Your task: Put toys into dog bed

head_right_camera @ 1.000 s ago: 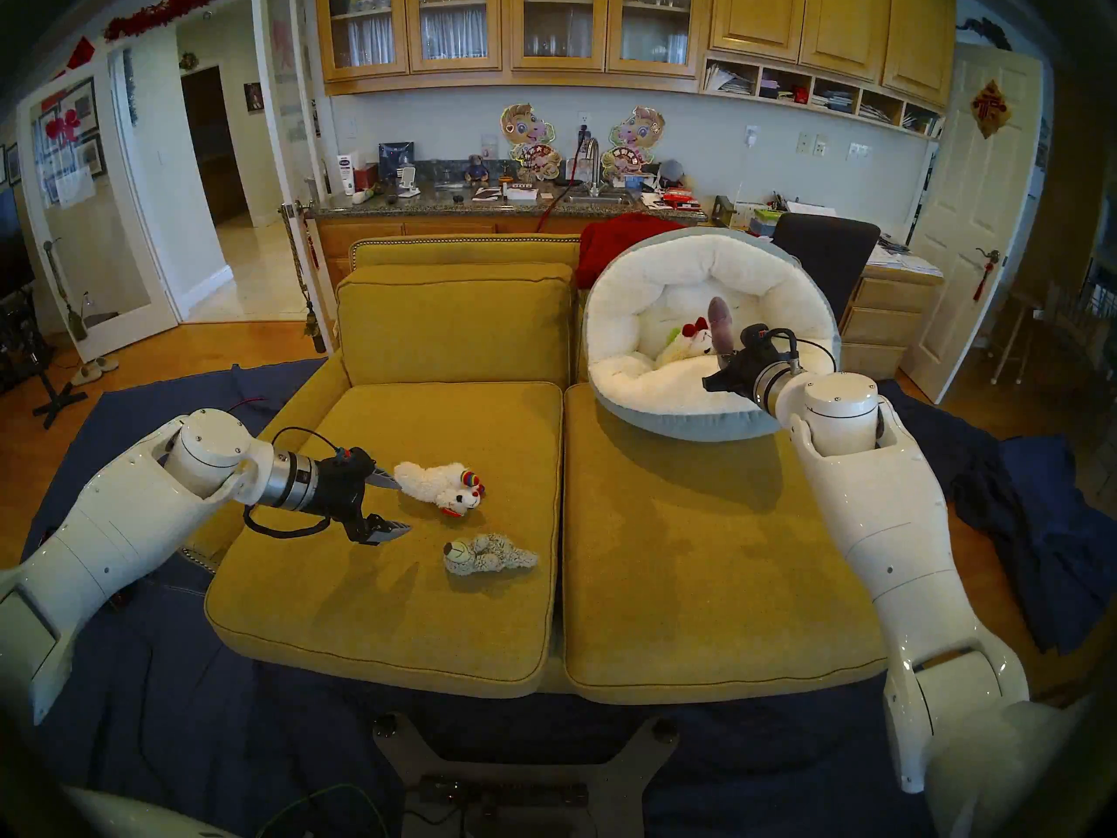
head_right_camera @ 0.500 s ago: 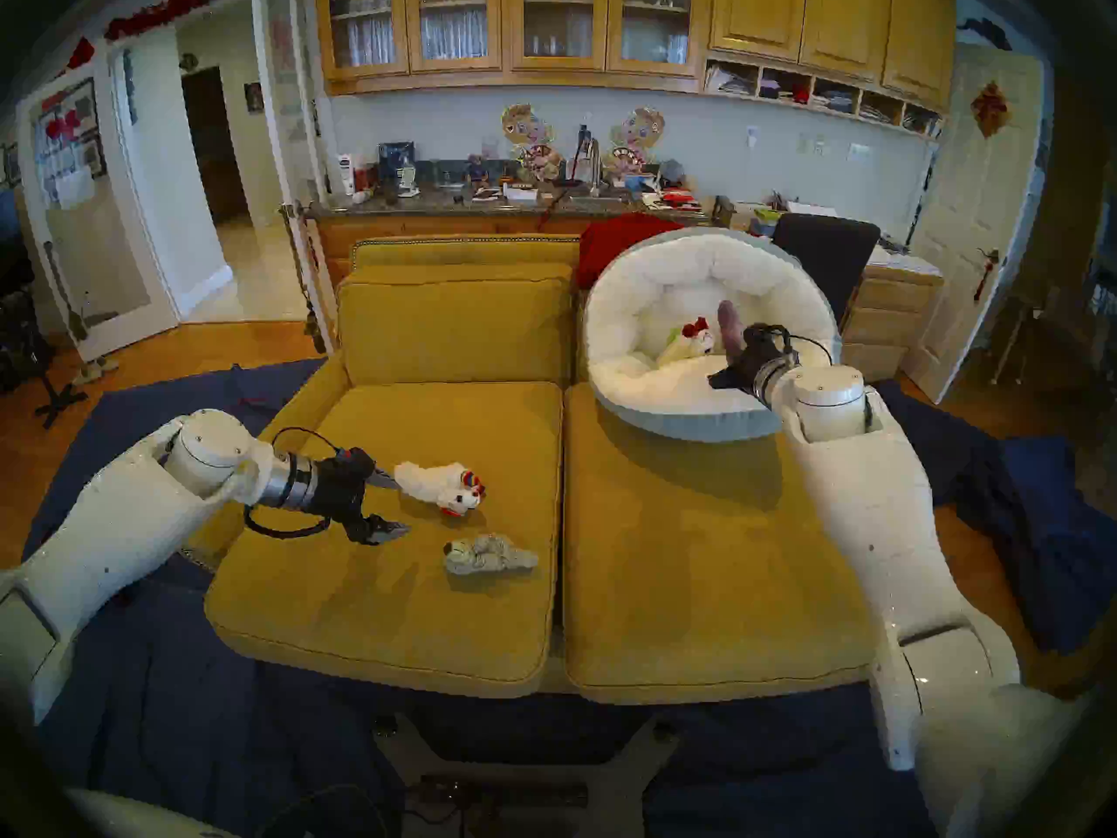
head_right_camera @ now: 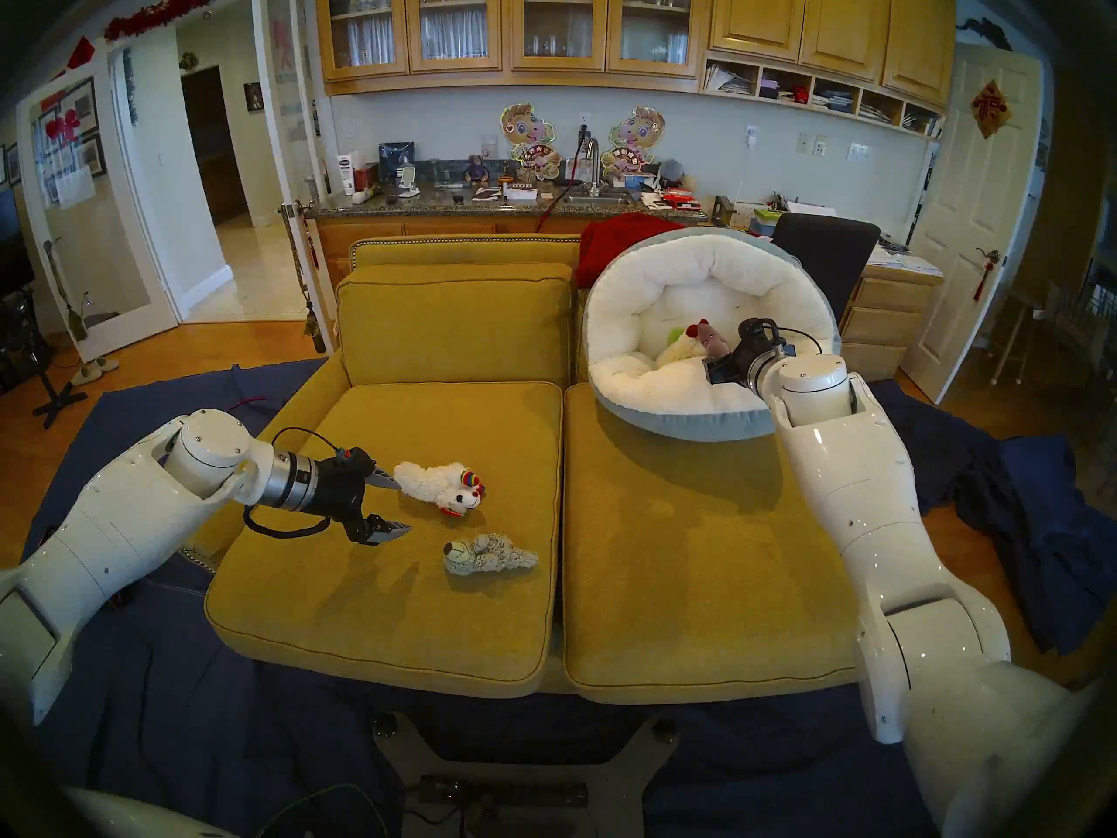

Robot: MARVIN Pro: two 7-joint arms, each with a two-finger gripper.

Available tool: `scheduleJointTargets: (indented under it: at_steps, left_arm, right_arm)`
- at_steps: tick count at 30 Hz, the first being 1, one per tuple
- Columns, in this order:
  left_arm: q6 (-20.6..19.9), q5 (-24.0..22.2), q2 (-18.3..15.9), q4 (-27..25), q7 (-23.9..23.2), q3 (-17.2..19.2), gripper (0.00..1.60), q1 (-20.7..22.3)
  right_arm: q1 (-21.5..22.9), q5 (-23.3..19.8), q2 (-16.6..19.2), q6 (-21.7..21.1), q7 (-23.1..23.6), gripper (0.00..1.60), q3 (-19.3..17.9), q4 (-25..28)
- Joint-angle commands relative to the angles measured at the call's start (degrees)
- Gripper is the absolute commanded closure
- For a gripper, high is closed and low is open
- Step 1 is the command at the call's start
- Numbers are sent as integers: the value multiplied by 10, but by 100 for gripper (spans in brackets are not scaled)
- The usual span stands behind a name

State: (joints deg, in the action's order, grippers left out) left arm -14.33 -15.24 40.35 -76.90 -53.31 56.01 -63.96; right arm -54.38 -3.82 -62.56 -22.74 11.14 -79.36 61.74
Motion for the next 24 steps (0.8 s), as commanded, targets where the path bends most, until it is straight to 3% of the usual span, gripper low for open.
scheduleJointTargets:
  at_steps: [1, 7, 13, 24]
  left_arm:
    - [1, -2, 0, -6, 1, 11, 0, 18]
    - [1, -2, 0, -6, 1, 11, 0, 19]
    - [1, -2, 0, -6, 1, 11, 0, 19]
    - [1, -2, 0, -6, 0, 11, 0, 20]
  right_arm:
    - [61, 13, 1, 14, 11, 0, -2, 8]
    - [83, 16, 2, 25, 38, 0, 12, 7]
    - [75, 19, 11, 39, 59, 0, 15, 35]
    - [27, -12, 30, 38, 123, 0, -5, 111]
